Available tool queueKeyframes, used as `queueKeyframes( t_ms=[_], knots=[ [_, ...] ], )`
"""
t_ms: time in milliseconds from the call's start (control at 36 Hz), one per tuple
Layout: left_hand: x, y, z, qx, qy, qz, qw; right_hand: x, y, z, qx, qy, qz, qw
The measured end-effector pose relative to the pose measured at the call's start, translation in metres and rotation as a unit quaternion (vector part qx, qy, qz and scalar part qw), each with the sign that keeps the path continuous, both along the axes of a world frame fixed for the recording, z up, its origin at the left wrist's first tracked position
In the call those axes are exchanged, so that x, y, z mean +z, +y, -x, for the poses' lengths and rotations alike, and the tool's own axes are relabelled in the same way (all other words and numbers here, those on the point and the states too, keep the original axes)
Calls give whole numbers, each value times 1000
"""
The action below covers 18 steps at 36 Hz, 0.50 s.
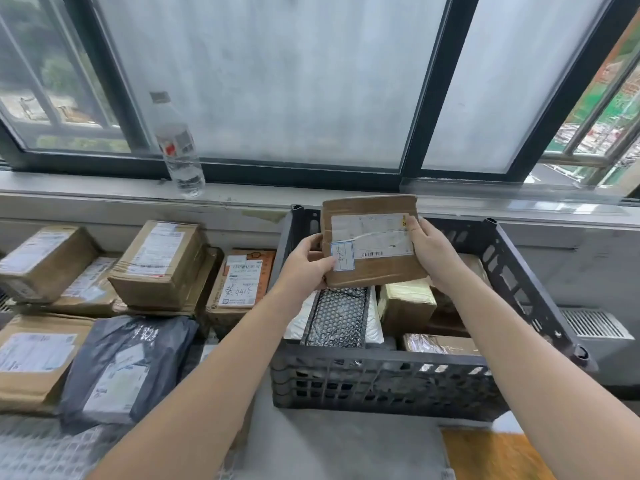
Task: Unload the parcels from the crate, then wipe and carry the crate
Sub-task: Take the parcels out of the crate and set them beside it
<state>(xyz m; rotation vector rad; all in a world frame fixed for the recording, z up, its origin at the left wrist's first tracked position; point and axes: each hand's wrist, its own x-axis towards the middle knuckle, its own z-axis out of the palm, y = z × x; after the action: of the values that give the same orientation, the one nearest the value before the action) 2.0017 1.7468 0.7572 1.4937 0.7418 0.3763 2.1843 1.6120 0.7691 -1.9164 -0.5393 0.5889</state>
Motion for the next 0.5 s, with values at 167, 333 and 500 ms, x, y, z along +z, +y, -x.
queueKeyframes(
  t_ms=[167,333,500],
  knots=[
    [0,12,29,44,4,-6,999,2,16,16,110,-1,7,994],
    [10,37,70,113,-5,-26,993,11,47,54,195,-51,-14,979],
    [25,64,129,61,38,-91,993,33,78,89,236,-115,-9,965]
  ],
)
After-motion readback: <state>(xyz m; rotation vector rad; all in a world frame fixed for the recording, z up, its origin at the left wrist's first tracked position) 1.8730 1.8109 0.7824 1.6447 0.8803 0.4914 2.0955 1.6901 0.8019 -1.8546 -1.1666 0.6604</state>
